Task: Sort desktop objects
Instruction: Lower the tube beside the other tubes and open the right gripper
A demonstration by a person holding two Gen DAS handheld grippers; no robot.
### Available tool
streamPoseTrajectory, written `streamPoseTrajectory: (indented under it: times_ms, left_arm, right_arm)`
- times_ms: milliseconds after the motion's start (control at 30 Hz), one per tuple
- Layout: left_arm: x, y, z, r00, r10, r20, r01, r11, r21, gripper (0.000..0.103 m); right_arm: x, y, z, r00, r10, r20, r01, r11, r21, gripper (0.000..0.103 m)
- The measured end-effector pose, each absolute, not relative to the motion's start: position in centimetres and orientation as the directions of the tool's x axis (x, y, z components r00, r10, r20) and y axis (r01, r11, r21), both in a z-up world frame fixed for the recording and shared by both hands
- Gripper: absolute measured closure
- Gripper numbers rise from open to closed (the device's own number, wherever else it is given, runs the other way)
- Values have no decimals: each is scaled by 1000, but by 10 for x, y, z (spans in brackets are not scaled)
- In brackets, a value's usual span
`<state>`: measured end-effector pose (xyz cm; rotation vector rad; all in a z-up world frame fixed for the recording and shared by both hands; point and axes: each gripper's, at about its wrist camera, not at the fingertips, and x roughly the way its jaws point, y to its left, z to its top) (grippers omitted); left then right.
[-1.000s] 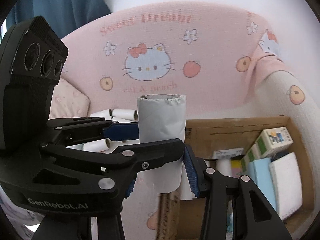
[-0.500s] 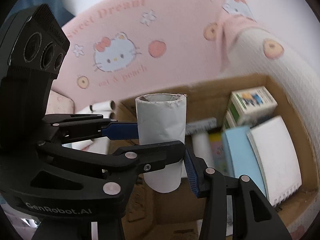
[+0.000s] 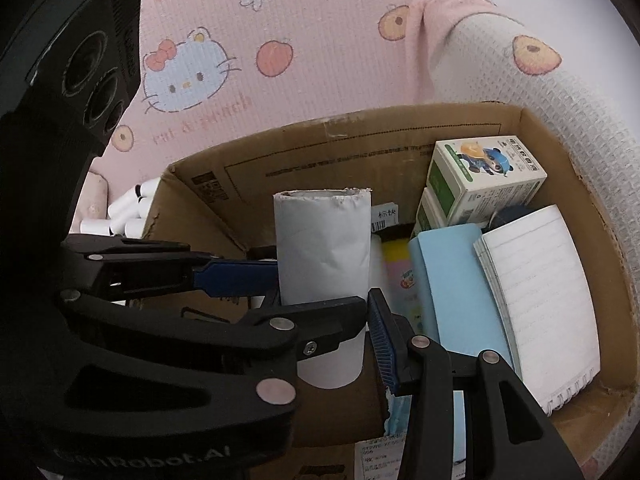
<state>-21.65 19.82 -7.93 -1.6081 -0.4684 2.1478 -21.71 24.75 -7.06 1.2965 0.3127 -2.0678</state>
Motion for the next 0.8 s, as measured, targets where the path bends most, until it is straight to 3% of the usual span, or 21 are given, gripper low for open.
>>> streamPoseTrajectory:
  times_ms: [467,800]
  left_arm:
    - [-229,195,-87,-268,577,-772,-14,-803,-595,55]
    - [-246,194,-102,-240,544,-804,61,-818,-572,55]
  right_arm:
    - [-243,247,-71,-241,-371,-897,610,-777,158,62]
    - [-256,280,-61,-254,-366,-895,589,-793,157,64]
